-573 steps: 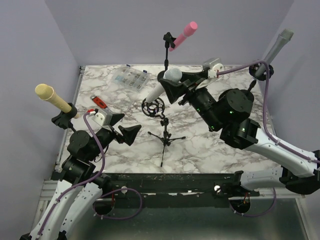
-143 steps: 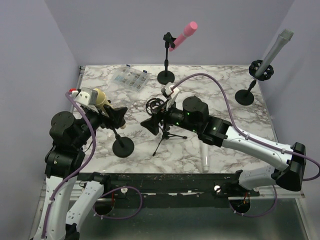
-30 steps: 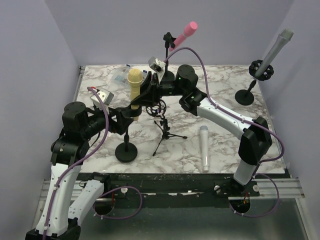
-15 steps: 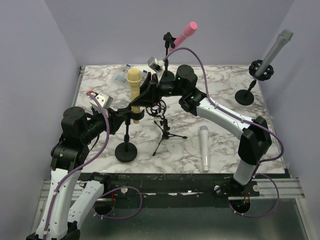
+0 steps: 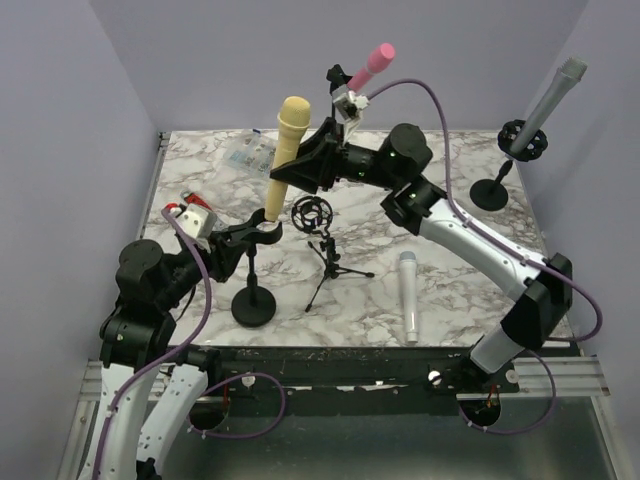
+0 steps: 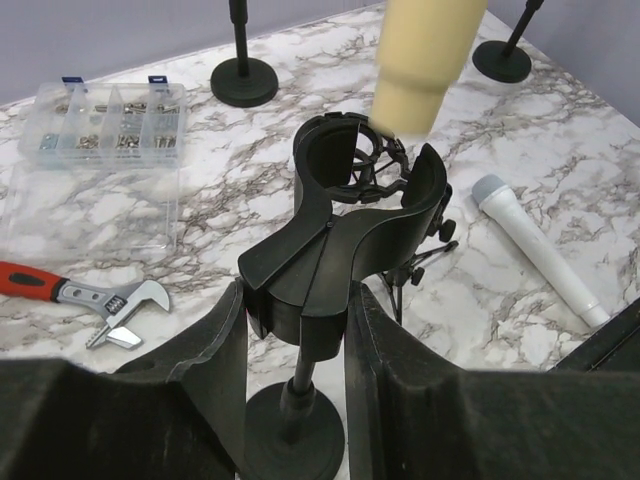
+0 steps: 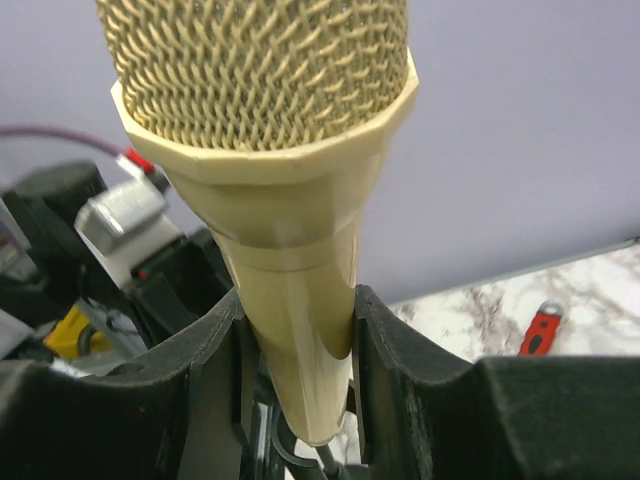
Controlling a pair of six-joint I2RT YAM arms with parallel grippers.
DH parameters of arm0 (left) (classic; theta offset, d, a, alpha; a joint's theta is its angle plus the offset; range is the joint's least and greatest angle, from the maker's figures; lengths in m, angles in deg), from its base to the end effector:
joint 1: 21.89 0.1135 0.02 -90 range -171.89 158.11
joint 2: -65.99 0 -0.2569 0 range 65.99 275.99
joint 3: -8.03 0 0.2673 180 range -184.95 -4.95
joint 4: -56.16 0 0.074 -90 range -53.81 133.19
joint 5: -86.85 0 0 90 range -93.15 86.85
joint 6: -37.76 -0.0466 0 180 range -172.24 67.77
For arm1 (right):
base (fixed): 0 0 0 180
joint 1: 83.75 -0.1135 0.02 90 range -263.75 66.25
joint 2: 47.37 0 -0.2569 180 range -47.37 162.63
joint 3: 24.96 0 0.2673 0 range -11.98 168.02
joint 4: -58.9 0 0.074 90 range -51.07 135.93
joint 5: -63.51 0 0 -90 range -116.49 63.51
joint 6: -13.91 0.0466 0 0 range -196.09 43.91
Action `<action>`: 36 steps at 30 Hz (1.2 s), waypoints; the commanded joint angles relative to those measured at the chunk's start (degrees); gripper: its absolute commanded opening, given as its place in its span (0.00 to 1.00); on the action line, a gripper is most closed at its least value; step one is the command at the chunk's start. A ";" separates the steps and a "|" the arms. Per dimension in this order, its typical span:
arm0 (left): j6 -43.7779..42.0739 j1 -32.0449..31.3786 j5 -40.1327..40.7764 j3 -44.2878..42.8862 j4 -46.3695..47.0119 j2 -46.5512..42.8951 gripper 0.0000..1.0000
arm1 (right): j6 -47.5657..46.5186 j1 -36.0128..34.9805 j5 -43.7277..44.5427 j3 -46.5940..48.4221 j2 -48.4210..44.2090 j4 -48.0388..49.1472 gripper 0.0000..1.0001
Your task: Remove the microphone from the stand
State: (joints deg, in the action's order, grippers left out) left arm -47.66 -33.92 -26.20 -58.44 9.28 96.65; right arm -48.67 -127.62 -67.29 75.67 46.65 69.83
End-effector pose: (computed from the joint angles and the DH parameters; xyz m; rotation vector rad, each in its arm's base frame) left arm 0.1238 -0.0450 0.3785 0.4087 1.7351 -0.5638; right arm 0.2728 0.3045 0.4335 -0.8668 1.2317 1.4741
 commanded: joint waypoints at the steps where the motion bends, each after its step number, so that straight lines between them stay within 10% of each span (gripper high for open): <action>1: 3.12 -0.19 2.75 4.96 -2.19 -4.66 0.00 | 2.02 -0.24 13.54 -2.47 -8.24 3.86 0.01; 22: 6.65 -0.18 4.50 11.49 -1.49 -19.59 0.03 | 2.31 -0.23 18.79 -11.49 -17.44 3.94 0.01; 36: 8.43 -0.20 7.21 8.76 -2.40 -20.60 0.98 | 0.00 -0.24 20.82 -15.67 -21.76 1.42 0.01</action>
State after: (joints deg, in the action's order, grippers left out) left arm -40.49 -33.92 -19.14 -47.58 9.06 75.64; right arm -46.66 -127.62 -48.91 62.15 28.40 72.63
